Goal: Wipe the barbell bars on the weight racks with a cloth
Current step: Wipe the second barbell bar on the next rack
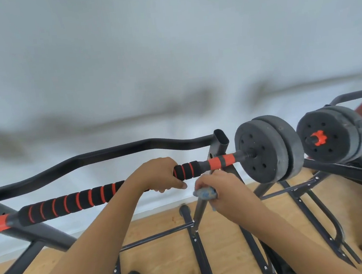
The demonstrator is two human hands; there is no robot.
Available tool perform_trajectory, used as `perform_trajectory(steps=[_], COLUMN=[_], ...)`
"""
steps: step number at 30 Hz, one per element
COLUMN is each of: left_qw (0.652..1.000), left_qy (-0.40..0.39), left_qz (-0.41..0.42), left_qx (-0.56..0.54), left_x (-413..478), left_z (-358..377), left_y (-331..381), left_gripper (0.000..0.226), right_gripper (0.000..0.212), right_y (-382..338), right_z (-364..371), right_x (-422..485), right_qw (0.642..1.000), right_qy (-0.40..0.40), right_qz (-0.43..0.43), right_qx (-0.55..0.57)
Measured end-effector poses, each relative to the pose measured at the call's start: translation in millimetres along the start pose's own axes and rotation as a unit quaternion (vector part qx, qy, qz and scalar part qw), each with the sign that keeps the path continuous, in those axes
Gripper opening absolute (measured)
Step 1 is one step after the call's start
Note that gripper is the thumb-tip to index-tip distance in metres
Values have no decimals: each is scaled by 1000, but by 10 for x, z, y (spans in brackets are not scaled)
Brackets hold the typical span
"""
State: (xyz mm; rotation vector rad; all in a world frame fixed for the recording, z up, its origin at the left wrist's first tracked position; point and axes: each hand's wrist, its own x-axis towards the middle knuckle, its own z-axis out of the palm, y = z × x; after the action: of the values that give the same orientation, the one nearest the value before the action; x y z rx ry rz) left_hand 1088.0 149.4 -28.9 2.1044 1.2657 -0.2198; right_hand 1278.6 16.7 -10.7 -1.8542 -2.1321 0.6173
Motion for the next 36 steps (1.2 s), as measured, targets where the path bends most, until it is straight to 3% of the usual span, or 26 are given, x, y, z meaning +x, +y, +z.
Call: perform_trajectory(steps=[4, 8, 11, 13, 15, 18, 22, 25, 28, 32, 36], left_qw=[997, 984, 965, 950, 942, 936, 932, 929, 928, 928, 926], left_qy=[49, 112, 173, 213, 243, 265, 274, 276, 272, 257, 267], left_qz=[-3, 10, 29, 53, 67, 62, 71, 71, 63, 70, 84], left_qx=[62, 137, 194, 220, 224, 225, 228, 235, 247, 262, 252], left_x=[-36, -108, -193, -254, -289, -298, -321, -345, -348, -391, -427], left_z=[64, 134, 216, 295, 376, 453, 500, 520, 575, 567, 589], left_y=[1, 37, 63, 71, 74, 65, 74, 79, 65, 73, 93], left_gripper=[34, 30, 28, 28, 29, 21, 21, 31, 33, 31, 31], right_gripper=[8, 19, 23, 19, 29, 26, 25, 25, 31, 44, 38], right_y=[193, 263, 302, 323, 368, 407, 171, -68, -240, 89, 395], right_z=[-155, -456, -498, -447, -374, -196, 178, 315, 429, 249, -10], right_x=[-237, -212, 13, 125, 173, 254, 161, 44, 152, 107, 83], right_qw=[996, 960, 942, 936, 934, 938, 944, 953, 970, 980, 958], right_qy=[35, 206, 281, 322, 345, 333, 295, 287, 230, 184, 217], right_qz=[43, 109, 127, 114, 96, 83, 137, 93, 46, 8, 140], right_qx=[71, 154, 133, 81, 9, -47, 47, 35, 54, -77, -129])
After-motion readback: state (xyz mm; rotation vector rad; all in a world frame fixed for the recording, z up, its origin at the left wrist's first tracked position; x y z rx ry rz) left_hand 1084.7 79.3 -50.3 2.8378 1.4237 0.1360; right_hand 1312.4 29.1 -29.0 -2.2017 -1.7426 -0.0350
